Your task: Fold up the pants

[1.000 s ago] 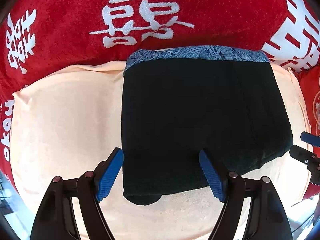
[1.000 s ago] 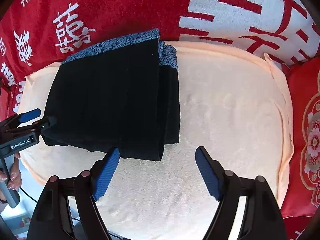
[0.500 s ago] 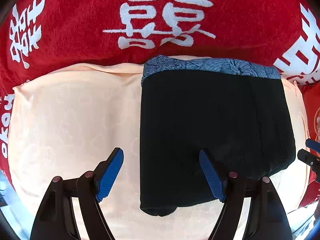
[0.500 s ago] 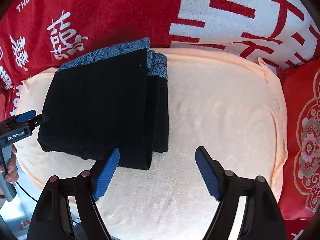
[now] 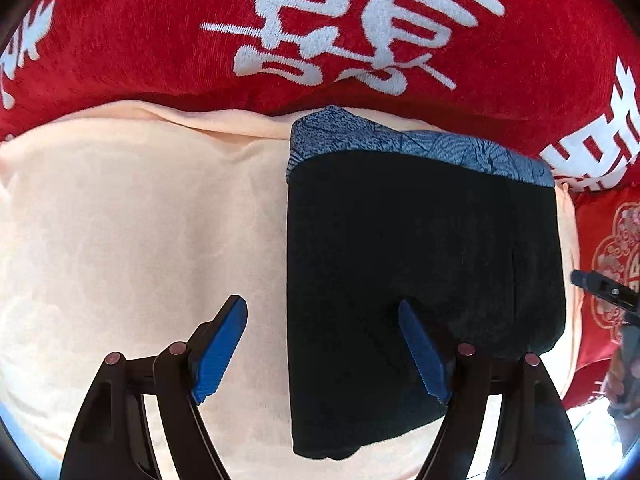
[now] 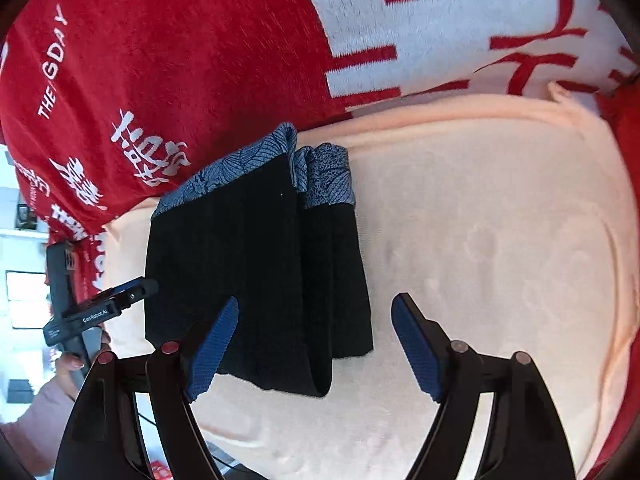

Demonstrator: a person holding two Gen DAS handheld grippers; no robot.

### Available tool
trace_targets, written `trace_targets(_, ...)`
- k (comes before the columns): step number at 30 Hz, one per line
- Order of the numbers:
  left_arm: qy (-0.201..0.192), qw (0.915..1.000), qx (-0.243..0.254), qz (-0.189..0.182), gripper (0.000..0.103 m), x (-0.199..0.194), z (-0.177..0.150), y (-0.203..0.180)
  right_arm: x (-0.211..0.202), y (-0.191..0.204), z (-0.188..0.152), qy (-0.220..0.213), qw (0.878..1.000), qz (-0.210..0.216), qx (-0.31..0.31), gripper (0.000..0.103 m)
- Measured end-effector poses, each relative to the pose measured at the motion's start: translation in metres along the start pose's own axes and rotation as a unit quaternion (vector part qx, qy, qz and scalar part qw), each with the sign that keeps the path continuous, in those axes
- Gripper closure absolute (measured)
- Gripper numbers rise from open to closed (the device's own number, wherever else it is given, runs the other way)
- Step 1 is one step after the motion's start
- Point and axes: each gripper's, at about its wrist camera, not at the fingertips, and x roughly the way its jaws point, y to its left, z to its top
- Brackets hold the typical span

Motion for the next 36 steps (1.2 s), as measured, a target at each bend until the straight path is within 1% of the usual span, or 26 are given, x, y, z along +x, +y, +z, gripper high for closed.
trace_targets(5, 0.006, 0.9997, 0.007, -0.021, 0.024, 0.013, 0.01, 0.007, 0.029, -0.007, 0.014, 0.033, 0.999, 0.042, -0.005, 0.021)
trace_targets(9, 0.008, 0.9989, 0.022, -0.041, 0.024, 0.018, 0.017, 0.011, 0.046, -0.017, 0.021, 0.045, 0.997, 0.066, 0.004, 0.021)
trace_targets(12, 0.01, 0.9977, 0.013, -0.066, 0.024, 0.018, 0.022, 0.018, 0.055, -0.028, 0.023, 0.054, 0.994, 0.091, 0.015, 0.021)
trace_targets(14, 0.019, 0.9961, 0.004, -0.086, 0.024, 0.024, 0.024, 0.022, 0.06, -0.032, 0.022, 0.062, 0.992, 0.112, 0.018, 0.021)
trace_targets(17, 0.034, 0.9911, -0.005, -0.128, 0.024, 0.038, 0.029, 0.023, 0.068, -0.032, 0.023, 0.07, 0.988, 0.138, 0.013, 0.021)
trace_targets(18, 0.035, 0.9898, -0.007, -0.138, 0.023, 0.041, 0.031, 0.022, 0.072, -0.032, 0.024, 0.074, 0.986, 0.147, 0.013, 0.021)
trace_targets(19, 0.036, 0.9888, -0.008, -0.145, 0.016, 0.045, 0.033, 0.021, 0.075, -0.031, 0.025, 0.077, 0.985, 0.152, 0.012, 0.021)
trace_targets(21, 0.034, 0.9888, -0.01, -0.145, 0.011, 0.052, 0.036, 0.018, 0.082, -0.03, 0.029, 0.079, 0.984, 0.159, 0.011, 0.021)
trace_targets(24, 0.028, 0.9868, -0.017, -0.158, 0.011, 0.056, 0.035, 0.017, 0.088, -0.034, 0.035, 0.076, 0.98, 0.183, 0.019, 0.019)
trace_targets(26, 0.018, 0.9873, -0.025, -0.156, 0.011, 0.056, 0.032, 0.015, 0.09, -0.036, 0.038, 0.075, 0.979, 0.189, 0.03, 0.02)
trace_targets(27, 0.008, 0.9878, -0.027, -0.153, 0.015, 0.054, 0.03, 0.013, 0.09, -0.037, 0.038, 0.074, 0.978, 0.189, 0.04, 0.021)
trace_targets(28, 0.002, 0.9868, -0.026, -0.16, 0.029, 0.052, 0.029, 0.01, 0.09, -0.036, 0.038, 0.073, 0.979, 0.184, 0.045, 0.025)
trace_targets(29, -0.002, 0.9858, -0.026, -0.166, 0.029, 0.047, 0.026, 0.009, 0.088, -0.035, 0.037, 0.073, 0.98, 0.177, 0.045, 0.032)
trace_targets(30, -0.007, 0.9869, -0.022, -0.16, 0.037, 0.043, 0.026, 0.005, 0.086, -0.032, 0.036, 0.072, 0.982, 0.172, 0.042, 0.035)
trace_targets(32, -0.014, 0.9896, -0.009, -0.143, 0.041, 0.032, 0.024, -0.005, 0.082, -0.031, 0.036, 0.069, 0.981, 0.175, 0.045, 0.049)
trace_targets(34, -0.023, 0.991, 0.002, -0.132, 0.045, 0.022, 0.022, -0.016, 0.074, -0.032, 0.035, 0.063, 0.979, 0.186, 0.052, 0.057)
trace_targets(36, -0.032, 0.9918, 0.011, -0.124, 0.045, 0.011, 0.017, -0.024, 0.065, -0.03, 0.031, 0.059, 0.976, 0.202, 0.056, 0.059)
